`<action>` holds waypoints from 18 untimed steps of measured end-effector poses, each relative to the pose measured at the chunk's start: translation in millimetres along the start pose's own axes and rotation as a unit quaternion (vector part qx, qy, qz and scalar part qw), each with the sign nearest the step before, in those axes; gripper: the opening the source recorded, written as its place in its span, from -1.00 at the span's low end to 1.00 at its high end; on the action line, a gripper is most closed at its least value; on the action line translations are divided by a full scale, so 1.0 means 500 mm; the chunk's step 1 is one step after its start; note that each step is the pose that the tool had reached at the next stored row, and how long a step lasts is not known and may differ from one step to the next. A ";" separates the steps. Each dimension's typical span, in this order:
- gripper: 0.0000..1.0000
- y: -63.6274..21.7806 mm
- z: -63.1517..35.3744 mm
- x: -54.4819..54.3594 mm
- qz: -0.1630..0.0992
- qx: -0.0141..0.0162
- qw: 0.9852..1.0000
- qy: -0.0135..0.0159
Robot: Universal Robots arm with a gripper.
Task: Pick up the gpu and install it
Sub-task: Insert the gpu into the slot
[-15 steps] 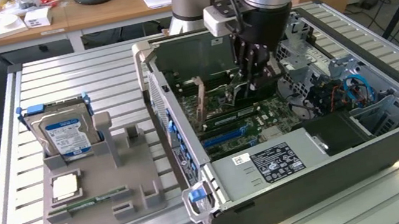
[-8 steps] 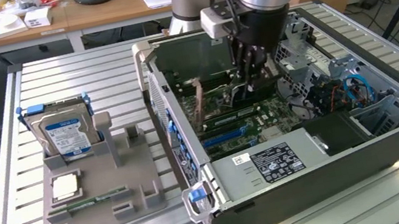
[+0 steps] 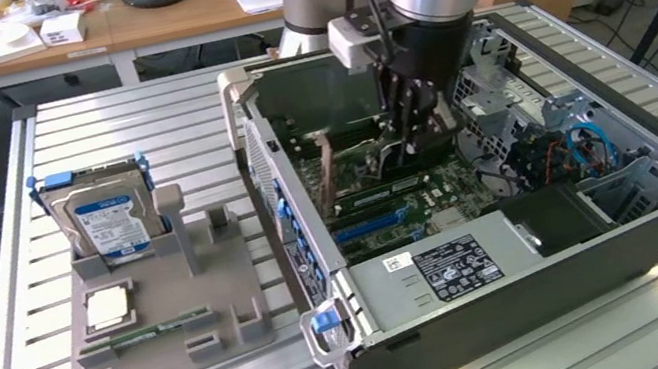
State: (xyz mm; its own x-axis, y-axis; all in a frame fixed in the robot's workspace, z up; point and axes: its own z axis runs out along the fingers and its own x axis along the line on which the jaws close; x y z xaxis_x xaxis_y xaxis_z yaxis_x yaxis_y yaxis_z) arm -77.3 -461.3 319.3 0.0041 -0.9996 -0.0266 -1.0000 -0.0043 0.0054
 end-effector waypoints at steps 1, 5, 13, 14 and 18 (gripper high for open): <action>-0.47 0.000 0.002 0.000 0.000 0.000 1.000 0.000; -0.47 0.001 0.010 0.000 0.000 0.000 1.000 0.000; -0.47 0.004 0.018 0.000 0.000 0.000 1.000 0.000; -0.47 0.006 0.018 0.000 0.000 0.000 1.000 0.000; -0.47 0.007 0.021 0.000 0.000 0.000 1.000 0.000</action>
State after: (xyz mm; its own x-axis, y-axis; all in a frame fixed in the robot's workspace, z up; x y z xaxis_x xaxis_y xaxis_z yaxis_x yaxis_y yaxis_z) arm -81.1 -461.2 308.9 0.0042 -0.9996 -0.0269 -1.0000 -0.0043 0.0052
